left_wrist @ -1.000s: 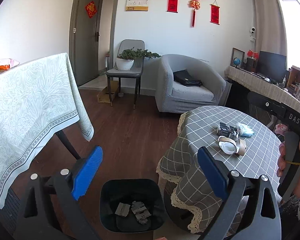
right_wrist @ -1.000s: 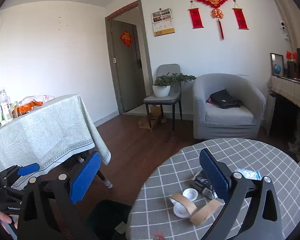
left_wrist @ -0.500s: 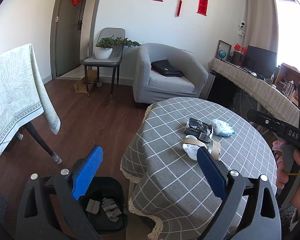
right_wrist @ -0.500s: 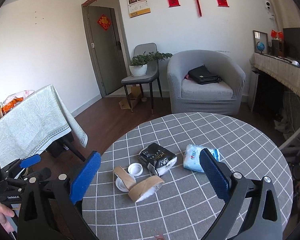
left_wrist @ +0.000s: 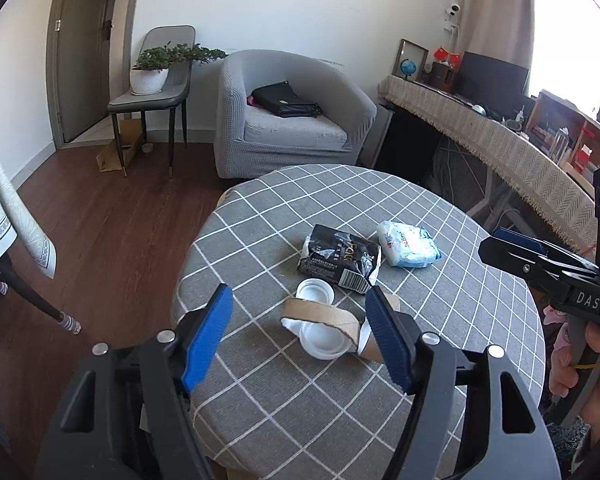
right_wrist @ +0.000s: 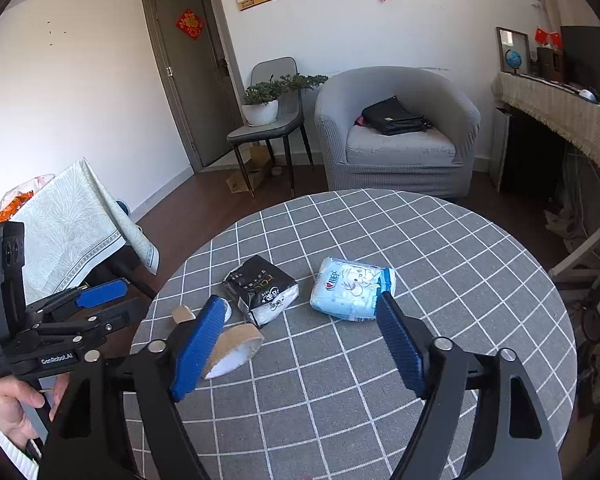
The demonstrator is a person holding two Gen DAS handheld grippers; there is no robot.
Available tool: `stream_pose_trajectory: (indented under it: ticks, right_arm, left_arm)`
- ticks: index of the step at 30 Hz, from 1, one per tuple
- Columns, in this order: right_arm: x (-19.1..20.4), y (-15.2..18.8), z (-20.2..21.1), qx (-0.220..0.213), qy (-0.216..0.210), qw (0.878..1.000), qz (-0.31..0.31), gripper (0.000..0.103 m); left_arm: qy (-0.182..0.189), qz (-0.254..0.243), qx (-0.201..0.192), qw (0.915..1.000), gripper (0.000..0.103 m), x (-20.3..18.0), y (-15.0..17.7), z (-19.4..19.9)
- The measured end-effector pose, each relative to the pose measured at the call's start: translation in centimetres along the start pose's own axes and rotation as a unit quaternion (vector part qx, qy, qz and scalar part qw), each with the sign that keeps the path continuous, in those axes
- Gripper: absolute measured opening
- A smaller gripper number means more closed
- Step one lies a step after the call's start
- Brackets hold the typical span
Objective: Collect trash
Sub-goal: 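Close the left tool on the black snack bag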
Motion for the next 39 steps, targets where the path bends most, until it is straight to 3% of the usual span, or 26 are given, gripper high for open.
stream_pose_trajectory:
  ticks: [3,7,11,14,26,30,34,39]
  right_arm:
    - [-1.0,0.1,-0.3,0.015,-0.002,1.0,-0.008,0.075]
    - [-2.9,0.1,-0.7,0.029,0.008,0.999,-0.024,0.076]
    - [-4.8,0.1,-1.2,0.036,0.018,0.998,-0.047,0.088]
    - [-5.5,0.1,-1.6,0.039,0.027,0.998,-0.052,0.092]
    - [-8.6,0.0,-3.8,0.056,0.044,0.991,-0.111,0.094]
    - [-8.8,-0.1,-4.5,0.059,0.044,0.99,-0.119,0.094]
    - [-8.6,-0.1,-5.2,0.067,0.054,0.991,-0.107,0.094]
    - [-8.8,-0.1,-6.0,0.071,0.057,0.99,-0.107,0.094]
  left_arm:
    - [0.012,-0.035,0.012,0.9992,0.084,-1.8,-1.1,-1.3]
    - [0.021,-0.073,0.021,0.9969,0.088,-3.6,-2.5,-3.0]
    - [0.018,-0.127,0.034,0.9912,0.095,-5.3,-3.3,-4.9]
    - [0.029,-0.163,0.056,0.9846,0.096,-6.3,-3.3,-6.7]
    - [0.023,-0.213,0.131,0.9678,0.093,-7.4,-2.8,-12.2]
    - [0.032,-0.203,0.138,0.969,0.077,-7.2,-3.1,-12.7]
    - [0.031,-0.206,0.123,0.9703,0.073,-7.0,-3.1,-12.3]
    - [0.028,-0.179,0.101,0.9782,0.073,-5.8,-3.6,-10.8]
Point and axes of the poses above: each gripper's, at about its wrist camera, not at the fingertips, and z roughly against the way its jaws point, x to its left, y to its underside, the point moved 3 cm from there along -z, roughly the way its jaws point, and after that the axes turned 14 degrees about -y, right-handed, at the moved point
